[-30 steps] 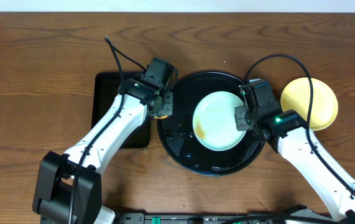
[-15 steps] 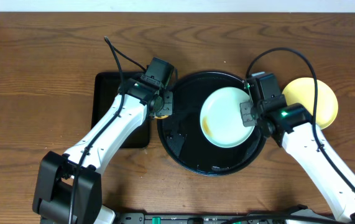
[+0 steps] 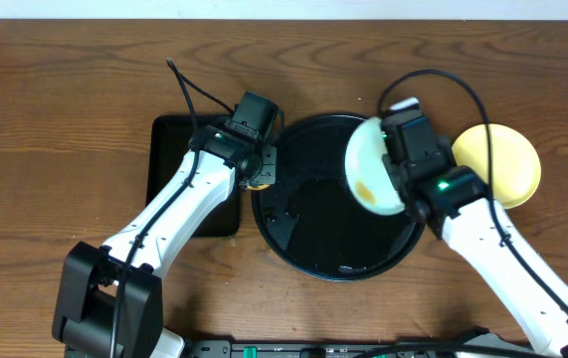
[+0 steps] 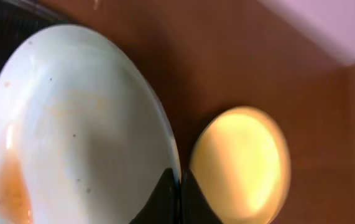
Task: Clean dirty plates on tray and stack at the side
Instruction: 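Lift the light-blue plate with the right gripper toward the plate stack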
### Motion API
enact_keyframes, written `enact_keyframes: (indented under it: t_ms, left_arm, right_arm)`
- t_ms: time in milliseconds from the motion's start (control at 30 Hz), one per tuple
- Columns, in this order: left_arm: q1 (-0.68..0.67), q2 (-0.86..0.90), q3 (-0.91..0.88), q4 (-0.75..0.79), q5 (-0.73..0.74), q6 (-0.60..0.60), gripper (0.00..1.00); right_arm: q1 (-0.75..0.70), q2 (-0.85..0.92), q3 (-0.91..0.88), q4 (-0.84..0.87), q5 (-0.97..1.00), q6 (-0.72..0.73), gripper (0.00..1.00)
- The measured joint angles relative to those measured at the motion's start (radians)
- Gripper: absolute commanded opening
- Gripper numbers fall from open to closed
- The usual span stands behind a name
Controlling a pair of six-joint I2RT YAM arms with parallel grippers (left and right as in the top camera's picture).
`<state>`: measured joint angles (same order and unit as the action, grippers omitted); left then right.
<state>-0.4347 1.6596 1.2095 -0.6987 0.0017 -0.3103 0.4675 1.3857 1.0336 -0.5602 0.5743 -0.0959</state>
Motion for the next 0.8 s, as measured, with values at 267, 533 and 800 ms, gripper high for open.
enact_keyframes:
  t_ms: [267,533,800]
  left_arm:
    - [0.000,0.000,0.000,0.000,0.000,0.000,0.09]
    - [0.000,0.000,0.000,0.000,0.000,0.000,0.08]
    - [0.000,0.000,0.000,0.000,0.000,0.000,0.09]
  right_arm:
    - [0.196,0.000,0.006,0.095,0.179,-0.249,0.01]
    - [0.205,0.000,0.006,0.098,0.329,-0.257,0.01]
    - [0.090,0.000,0.007,0.092,0.369,-0.018,0.01]
